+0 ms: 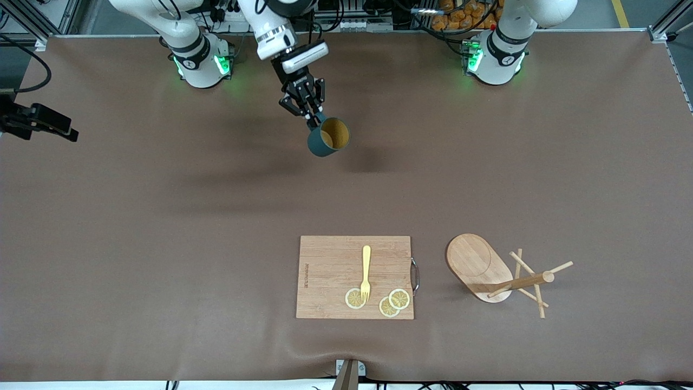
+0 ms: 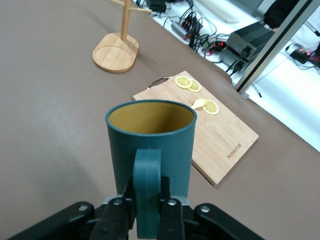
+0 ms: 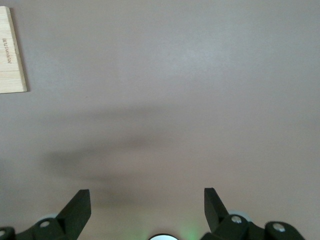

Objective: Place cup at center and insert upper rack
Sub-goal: 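Lift the teal mug by its handle and carry it toward the mug tree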

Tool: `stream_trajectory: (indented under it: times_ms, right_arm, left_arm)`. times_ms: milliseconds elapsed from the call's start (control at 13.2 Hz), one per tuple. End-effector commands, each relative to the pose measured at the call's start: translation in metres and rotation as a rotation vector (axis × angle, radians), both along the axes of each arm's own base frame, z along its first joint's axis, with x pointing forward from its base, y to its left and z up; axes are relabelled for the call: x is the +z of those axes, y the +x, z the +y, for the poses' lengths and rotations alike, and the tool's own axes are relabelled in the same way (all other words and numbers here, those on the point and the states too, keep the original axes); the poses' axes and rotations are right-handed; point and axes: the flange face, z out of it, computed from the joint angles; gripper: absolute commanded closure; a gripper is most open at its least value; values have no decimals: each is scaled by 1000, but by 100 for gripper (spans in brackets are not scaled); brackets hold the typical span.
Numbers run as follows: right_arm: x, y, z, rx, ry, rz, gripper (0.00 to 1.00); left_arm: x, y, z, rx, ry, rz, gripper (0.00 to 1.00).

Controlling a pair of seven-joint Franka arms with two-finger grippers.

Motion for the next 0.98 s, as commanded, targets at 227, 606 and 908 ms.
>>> stream_trajectory:
  times_ms: [227,606,908]
  right_arm:
    - [7,-21,-3,-20,-21,57,0]
    - [8,-23,-2,-70,-31,70,0]
    - [13,-19,-4,-76,-41,56,0]
  left_arm:
    - [114,61,60,54,-219,139,100]
    - [192,105,119,29,-368,244,100]
    - [224,150,172,17,-450,322,100]
